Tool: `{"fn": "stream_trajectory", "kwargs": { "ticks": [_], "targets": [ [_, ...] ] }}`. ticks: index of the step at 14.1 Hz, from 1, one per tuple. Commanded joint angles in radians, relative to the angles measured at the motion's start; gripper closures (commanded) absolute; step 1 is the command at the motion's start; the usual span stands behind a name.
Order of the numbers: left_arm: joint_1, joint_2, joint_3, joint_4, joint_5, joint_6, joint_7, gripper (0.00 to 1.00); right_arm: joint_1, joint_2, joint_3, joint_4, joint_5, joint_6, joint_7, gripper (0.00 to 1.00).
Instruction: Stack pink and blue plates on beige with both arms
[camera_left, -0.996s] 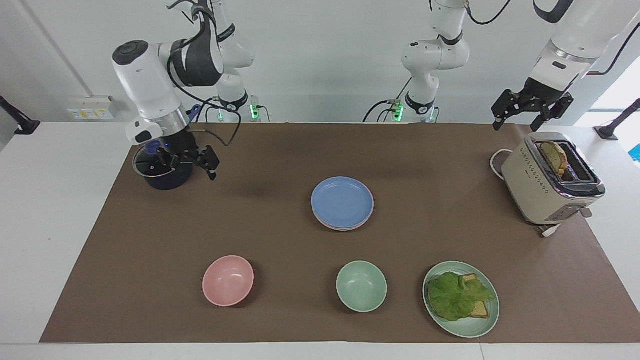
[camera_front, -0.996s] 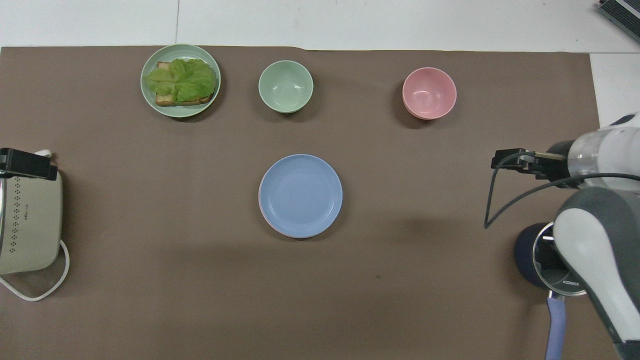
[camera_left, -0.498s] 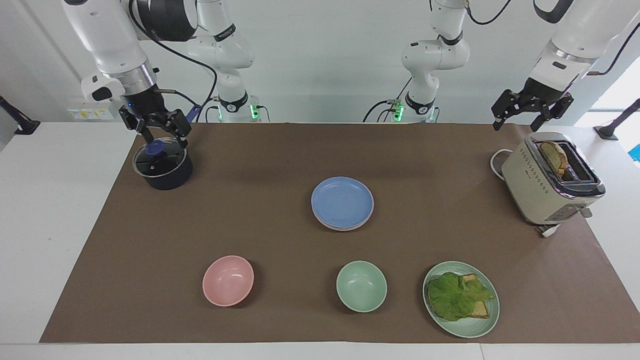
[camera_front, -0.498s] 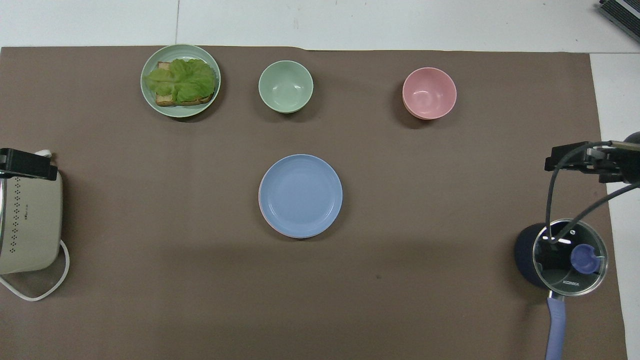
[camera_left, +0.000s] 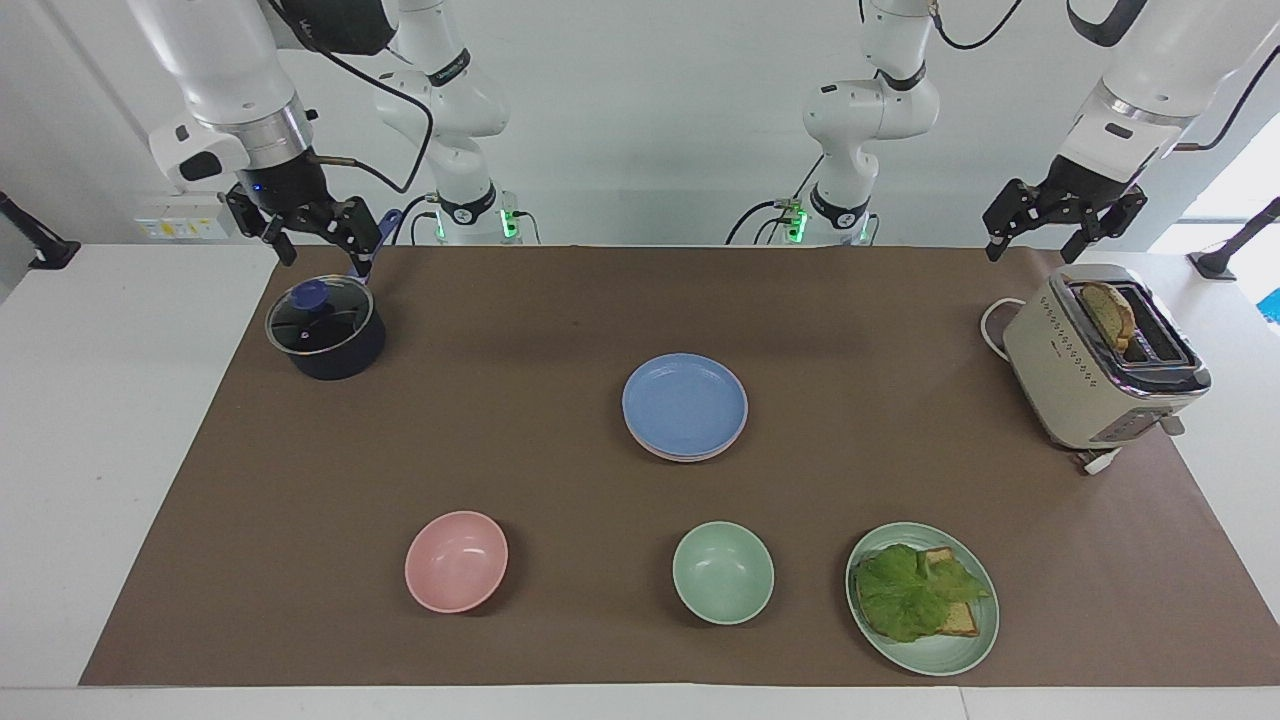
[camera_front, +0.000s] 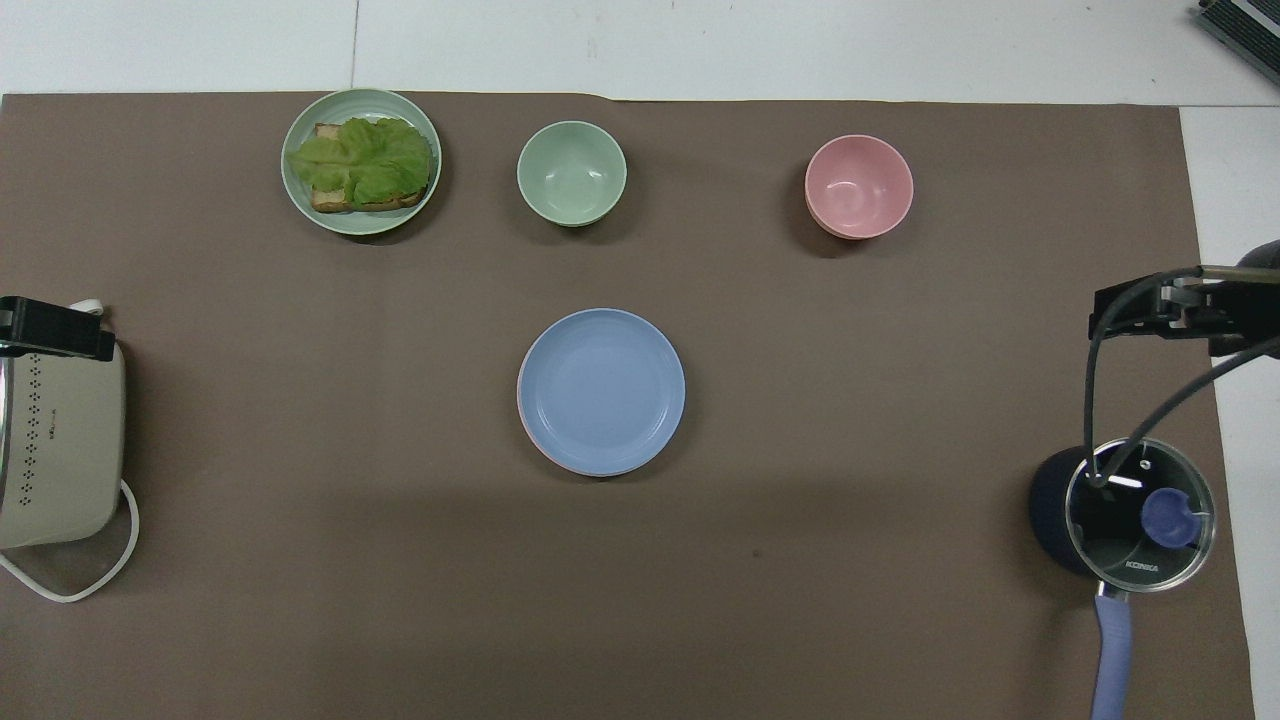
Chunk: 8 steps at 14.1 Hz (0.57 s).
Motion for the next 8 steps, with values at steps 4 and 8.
{"fn": "stream_trajectory", "kwargs": {
  "ticks": [4, 8],
  "targets": [
    [0.016, -0.004, -0.011, 0.005, 0.009, -0.017, 0.003, 0.0, 0.003, 0.013, 0.006, 0.023, -0.016, -0.002, 0.009, 0.0],
    [0.016, -0.004, -0.011, 0.005, 0.009, -0.017, 0.002, 0.0, 0.003, 0.007, 0.006, 0.011, 0.005, -0.002, 0.009, 0.0]
  ]
}}
